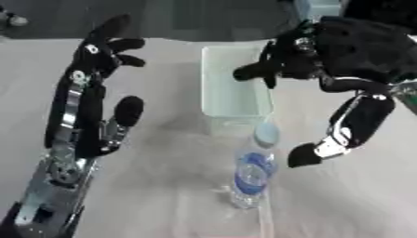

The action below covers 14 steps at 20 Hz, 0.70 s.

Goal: Pick up objects on the table and place them in the box.

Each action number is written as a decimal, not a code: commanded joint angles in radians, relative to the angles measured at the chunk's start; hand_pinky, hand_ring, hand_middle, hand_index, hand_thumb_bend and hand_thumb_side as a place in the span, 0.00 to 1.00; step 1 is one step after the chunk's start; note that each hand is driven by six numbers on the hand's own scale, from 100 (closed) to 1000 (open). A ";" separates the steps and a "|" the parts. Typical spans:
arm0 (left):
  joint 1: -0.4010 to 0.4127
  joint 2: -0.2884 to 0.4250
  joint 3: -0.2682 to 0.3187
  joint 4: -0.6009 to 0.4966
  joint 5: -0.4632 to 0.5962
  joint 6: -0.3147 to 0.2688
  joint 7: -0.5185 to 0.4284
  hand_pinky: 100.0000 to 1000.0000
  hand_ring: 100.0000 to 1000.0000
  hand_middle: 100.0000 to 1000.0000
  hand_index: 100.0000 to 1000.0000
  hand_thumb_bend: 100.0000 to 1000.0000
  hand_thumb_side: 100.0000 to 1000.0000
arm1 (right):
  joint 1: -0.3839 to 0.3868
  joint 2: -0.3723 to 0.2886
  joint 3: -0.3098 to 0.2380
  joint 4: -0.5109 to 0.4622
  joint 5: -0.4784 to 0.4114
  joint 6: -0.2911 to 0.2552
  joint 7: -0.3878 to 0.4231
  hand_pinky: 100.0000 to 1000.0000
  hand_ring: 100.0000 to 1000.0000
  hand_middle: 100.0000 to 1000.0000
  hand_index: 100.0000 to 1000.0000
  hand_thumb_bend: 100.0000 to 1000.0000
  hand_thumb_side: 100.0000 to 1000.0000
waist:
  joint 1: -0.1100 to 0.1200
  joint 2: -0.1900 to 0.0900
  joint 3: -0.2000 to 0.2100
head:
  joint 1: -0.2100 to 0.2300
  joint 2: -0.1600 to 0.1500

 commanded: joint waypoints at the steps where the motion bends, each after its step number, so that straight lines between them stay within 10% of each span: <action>1: -0.016 -0.003 -0.001 -0.010 0.006 -0.003 -0.002 0.59 0.76 0.86 0.91 0.45 0.74 | 0.009 0.060 -0.044 -0.013 -0.109 0.015 -0.014 0.16 0.57 0.40 0.95 0.72 0.95 | 0.003 -0.009 -0.001 | -0.006 -0.021; 14: -0.013 -0.021 0.004 -0.005 0.005 -0.004 0.004 0.58 0.76 0.85 0.91 0.44 0.74 | 0.077 0.308 -0.141 0.010 -0.281 0.006 0.073 0.21 0.60 0.44 0.94 0.80 0.94 | 0.019 0.007 -0.003 | -0.004 -0.029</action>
